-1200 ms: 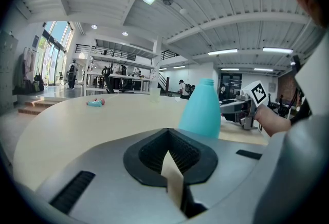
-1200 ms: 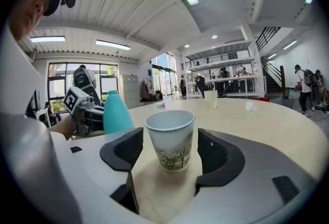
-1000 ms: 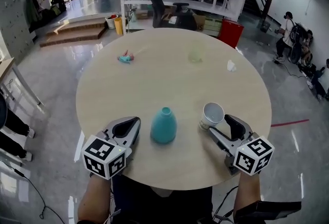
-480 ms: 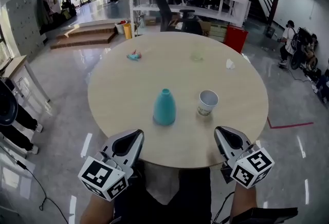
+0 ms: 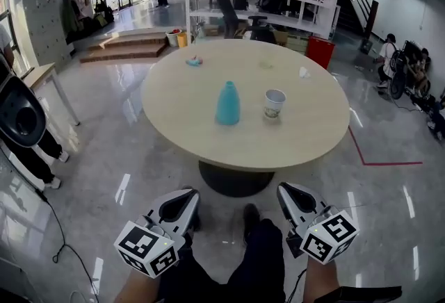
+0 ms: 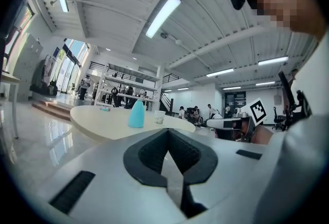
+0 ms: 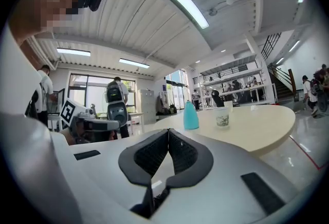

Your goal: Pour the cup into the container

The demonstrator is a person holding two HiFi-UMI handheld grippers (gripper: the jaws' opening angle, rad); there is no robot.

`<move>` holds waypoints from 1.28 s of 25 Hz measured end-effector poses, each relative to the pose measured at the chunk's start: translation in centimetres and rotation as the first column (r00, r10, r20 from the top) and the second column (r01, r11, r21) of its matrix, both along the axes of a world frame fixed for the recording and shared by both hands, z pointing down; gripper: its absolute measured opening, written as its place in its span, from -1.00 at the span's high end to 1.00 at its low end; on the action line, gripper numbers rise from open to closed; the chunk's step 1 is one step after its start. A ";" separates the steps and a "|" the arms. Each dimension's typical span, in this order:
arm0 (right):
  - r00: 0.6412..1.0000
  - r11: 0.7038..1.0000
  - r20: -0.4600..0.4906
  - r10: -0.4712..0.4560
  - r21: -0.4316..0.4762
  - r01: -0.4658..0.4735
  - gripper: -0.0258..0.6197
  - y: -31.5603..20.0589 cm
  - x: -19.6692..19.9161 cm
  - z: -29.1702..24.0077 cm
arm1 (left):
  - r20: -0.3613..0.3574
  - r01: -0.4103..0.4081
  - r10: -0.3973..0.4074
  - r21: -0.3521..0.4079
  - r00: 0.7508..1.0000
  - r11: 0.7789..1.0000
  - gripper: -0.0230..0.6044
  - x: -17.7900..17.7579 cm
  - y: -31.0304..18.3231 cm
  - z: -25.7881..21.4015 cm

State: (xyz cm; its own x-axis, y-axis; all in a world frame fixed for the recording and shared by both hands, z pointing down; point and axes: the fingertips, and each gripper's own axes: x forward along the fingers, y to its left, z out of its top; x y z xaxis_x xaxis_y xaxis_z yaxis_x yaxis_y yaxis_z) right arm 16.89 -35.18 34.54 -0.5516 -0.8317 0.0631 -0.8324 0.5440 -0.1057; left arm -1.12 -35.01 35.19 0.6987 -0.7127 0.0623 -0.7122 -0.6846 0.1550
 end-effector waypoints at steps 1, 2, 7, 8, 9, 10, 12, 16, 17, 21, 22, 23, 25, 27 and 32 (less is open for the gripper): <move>1.000 1.000 0.011 -0.001 0.007 0.001 0.90 1.7 -0.3 -0.2 | -0.003 0.005 -0.005 0.007 1.000 1.000 0.93 -0.3 1.7 -0.2; 1.000 1.000 0.017 -0.003 0.019 0.003 0.90 3.5 -0.4 -0.5 | -0.001 0.011 -0.011 0.013 1.000 1.000 0.93 -0.5 3.6 -0.4; 1.000 0.999 0.005 0.004 0.039 -0.005 0.90 13.7 0.3 -1.4 | 0.014 0.021 -0.021 -0.010 1.000 1.000 0.93 -0.2 14.4 0.4; 1.000 0.999 0.004 0.005 0.039 -0.005 0.90 15.6 0.0 -1.4 | 0.013 0.021 -0.021 -0.011 1.000 1.000 0.93 -0.5 16.3 0.4; 1.000 0.999 0.001 0.005 0.038 -0.005 0.90 17.5 -0.4 -1.2 | 0.013 0.021 -0.021 -0.014 1.000 1.000 0.93 -0.9 18.1 0.6; 1.000 0.999 -0.003 0.002 0.034 -0.002 0.90 19.4 -1.0 -1.0 | 0.014 0.021 -0.021 -0.021 1.000 1.000 0.93 -1.4 20.0 0.9; 1.000 1.000 -0.020 -0.006 0.021 0.007 0.90 23.6 -2.4 -0.1 | 0.017 0.021 -0.020 -0.039 1.000 0.999 0.93 -2.7 24.1 1.8; 1.000 1.000 -0.018 -0.014 0.010 0.014 0.90 32.3 -4.3 -0.1 | 0.016 0.030 -0.030 -0.040 0.999 0.999 0.93 -4.5 33.5 1.7; 1.000 1.000 -0.013 -0.024 0.013 0.024 0.90 34.9 -4.6 -0.5 | 0.013 0.038 -0.037 -0.048 0.999 0.998 0.93 -4.7 36.1 1.4; 0.999 0.999 -0.019 -0.046 0.021 0.047 0.90 44.3 -5.3 -1.7 | -0.005 0.030 -0.030 -0.067 1.000 0.997 0.93 -4.1 44.6 0.7; 0.999 0.999 -0.020 -0.044 0.016 0.045 0.90 46.0 -5.5 -1.6 | -0.002 0.022 -0.022 -0.062 1.000 0.998 0.93 -3.9 46.2 0.7; 0.999 0.999 -0.021 -0.041 0.010 0.041 0.90 47.7 -5.6 -1.3 | 0.000 0.015 -0.015 -0.058 1.000 0.998 0.93 -3.9 47.8 0.7; 0.999 1.000 -0.022 -0.028 0.003 0.028 0.90 51.1 -5.5 -1.0 | 0.001 0.006 -0.006 -0.057 1.000 0.998 0.93 -3.9 50.8 0.7; 1.000 1.000 -0.018 -0.011 0.004 0.011 0.90 54.9 -5.1 -1.0 | -0.001 0.000 0.000 -0.065 1.000 0.998 0.93 -3.9 54.3 0.9; 1.000 1.000 -0.006 0.025 0.001 -0.025 0.90 64.0 -4.8 -0.9 | 0.008 -0.025 0.026 -0.064 1.000 0.998 0.93 -4.1 62.9 0.7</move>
